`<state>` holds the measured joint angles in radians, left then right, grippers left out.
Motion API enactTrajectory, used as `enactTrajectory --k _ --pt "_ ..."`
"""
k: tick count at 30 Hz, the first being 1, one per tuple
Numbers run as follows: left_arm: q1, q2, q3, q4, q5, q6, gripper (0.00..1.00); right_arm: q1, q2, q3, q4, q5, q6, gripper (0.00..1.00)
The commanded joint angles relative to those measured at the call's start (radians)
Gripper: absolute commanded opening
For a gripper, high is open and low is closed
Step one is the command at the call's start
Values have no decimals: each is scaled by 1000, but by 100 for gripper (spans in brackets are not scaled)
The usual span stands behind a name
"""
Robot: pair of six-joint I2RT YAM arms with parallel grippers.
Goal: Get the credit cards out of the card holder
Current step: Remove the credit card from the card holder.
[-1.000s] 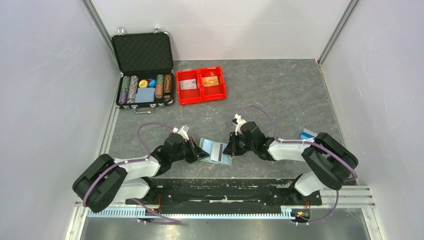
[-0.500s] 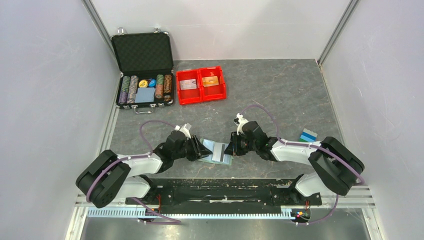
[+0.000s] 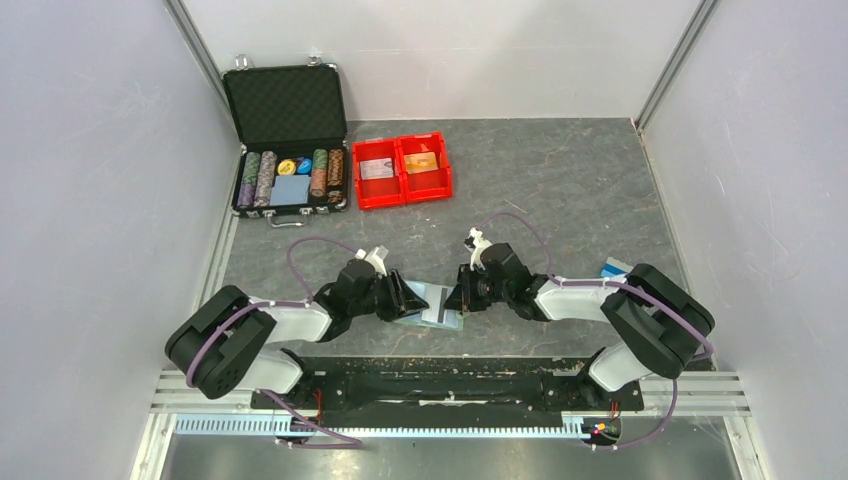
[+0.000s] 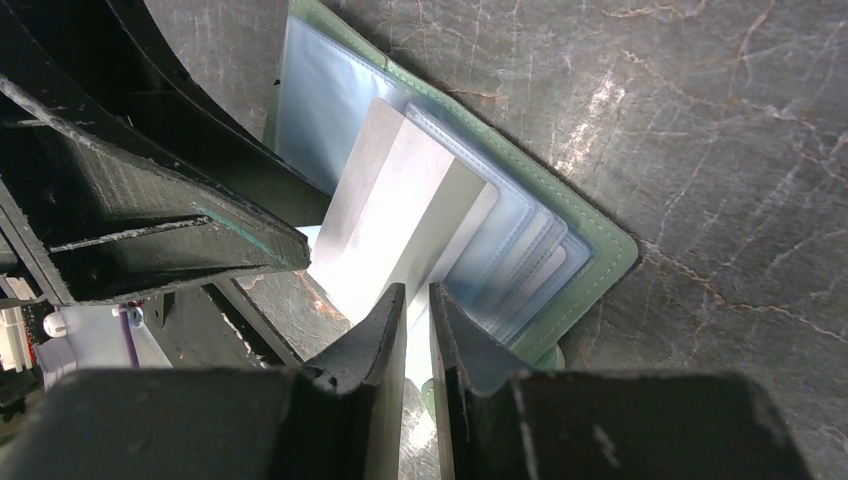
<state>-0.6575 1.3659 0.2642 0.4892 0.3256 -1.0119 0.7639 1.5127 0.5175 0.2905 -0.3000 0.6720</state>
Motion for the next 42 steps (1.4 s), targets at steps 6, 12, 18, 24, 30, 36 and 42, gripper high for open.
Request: enactTrajectory --k 6,12,18,24,30,36,42 --pt "2 71 -7 121 40 20 46 7 33 -10 18 2 2 16" --pt "2 137 -24 261 92 -44 40 7 35 -13 17 4 1 15" --pt "4 150 -45 296 84 -75 13 6 35 -16 5 15 -8 15" --pt "20 101 -65 258 47 -82 2 -2 28 -17 -18 39 -30 15" --pt "104 -28 -74 99 27 -35 2 -2 11 -10 -75 91 -78 15" --pt "122 -103 -39 0 56 12 5 -5 22 -17 -70 94 -82 15" --pt "123 -122 -46 -8 66 18 2 -8 18 -12 -79 98 -93 14"
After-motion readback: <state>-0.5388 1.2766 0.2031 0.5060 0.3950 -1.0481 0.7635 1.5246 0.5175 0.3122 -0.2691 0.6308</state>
